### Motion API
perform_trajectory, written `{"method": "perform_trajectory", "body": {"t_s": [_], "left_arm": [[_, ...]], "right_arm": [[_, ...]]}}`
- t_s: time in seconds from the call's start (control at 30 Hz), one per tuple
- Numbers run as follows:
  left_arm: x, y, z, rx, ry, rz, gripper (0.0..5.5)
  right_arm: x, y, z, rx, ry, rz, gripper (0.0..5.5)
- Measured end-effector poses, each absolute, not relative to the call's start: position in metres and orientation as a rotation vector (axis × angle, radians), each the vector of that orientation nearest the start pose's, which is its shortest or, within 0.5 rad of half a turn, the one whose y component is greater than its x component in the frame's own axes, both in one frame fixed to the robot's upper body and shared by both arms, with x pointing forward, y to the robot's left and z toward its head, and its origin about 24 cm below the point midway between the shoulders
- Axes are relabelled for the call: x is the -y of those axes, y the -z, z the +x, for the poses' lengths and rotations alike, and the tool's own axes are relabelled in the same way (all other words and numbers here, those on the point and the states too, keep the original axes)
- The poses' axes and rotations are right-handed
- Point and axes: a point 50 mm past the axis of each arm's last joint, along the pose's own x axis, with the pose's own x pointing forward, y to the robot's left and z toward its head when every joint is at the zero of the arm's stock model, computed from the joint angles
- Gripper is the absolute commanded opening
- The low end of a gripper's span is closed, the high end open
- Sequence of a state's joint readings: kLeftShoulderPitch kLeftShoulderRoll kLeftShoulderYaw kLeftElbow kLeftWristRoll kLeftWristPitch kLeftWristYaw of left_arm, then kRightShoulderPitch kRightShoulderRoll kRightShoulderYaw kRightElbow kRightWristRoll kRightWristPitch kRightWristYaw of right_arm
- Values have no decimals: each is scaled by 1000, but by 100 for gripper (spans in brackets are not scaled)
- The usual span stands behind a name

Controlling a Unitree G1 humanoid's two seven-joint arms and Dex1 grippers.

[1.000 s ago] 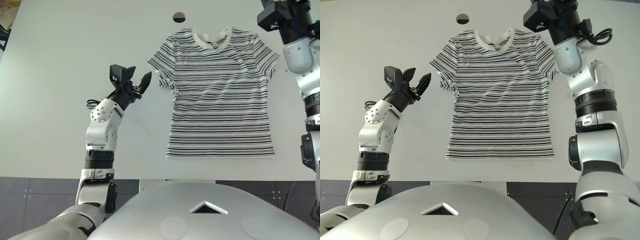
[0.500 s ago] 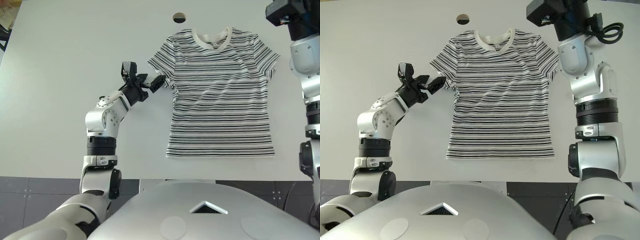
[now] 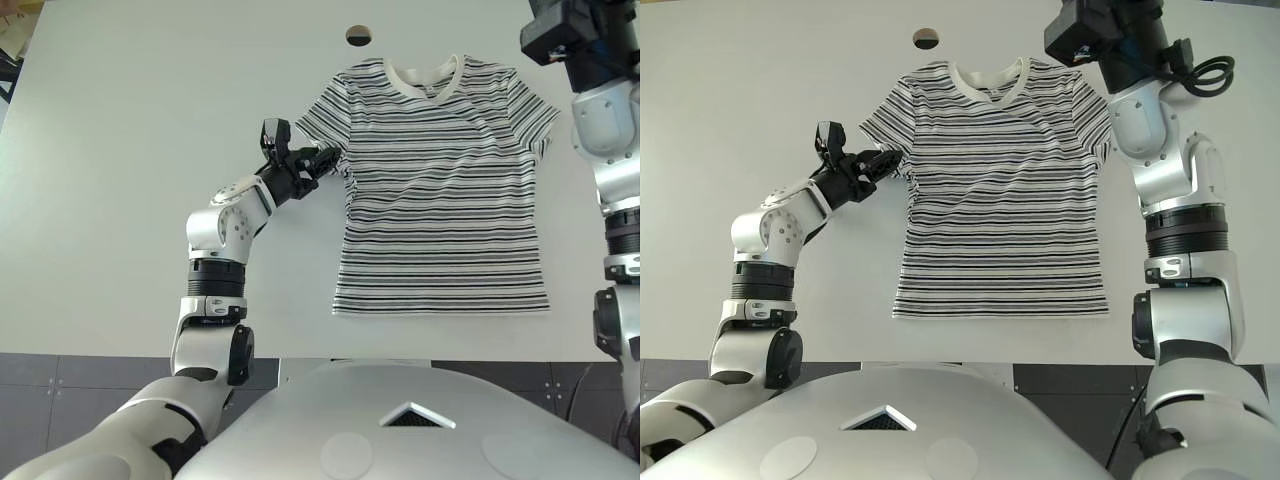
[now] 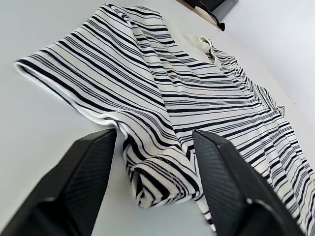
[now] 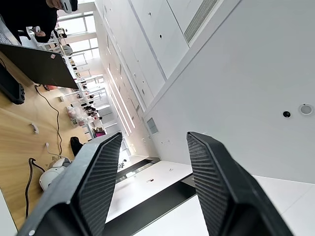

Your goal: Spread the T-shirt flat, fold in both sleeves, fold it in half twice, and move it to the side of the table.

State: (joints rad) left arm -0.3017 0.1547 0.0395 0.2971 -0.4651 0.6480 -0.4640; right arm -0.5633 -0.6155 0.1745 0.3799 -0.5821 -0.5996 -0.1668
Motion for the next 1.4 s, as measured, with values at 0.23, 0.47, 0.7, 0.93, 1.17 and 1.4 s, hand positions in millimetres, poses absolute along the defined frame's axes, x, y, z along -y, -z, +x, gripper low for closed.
{"method": "perform_trajectory", "body": {"t_s": [0.23,0.47,0.7,0.93,1.17,1.4], "left_arm": [[-135,-9,290,-570,541,-458,103],[-140,-7,295,-570,510,-473,13],[-143,-7,296,-566,493,-484,13],[-155,-9,296,-558,463,-454,13],[-178,-11,293,-553,407,-429,13],[-173,-21,288,-528,440,-404,13]], "right_arm": [[182,-168,325,770,-222,-1143,244],[181,-167,325,767,-230,-1139,244],[180,-166,325,765,-236,-1140,244],[180,-165,325,761,-237,-1137,244],[178,-164,325,760,-242,-1131,244],[178,-161,326,749,-247,-1128,244]]}}
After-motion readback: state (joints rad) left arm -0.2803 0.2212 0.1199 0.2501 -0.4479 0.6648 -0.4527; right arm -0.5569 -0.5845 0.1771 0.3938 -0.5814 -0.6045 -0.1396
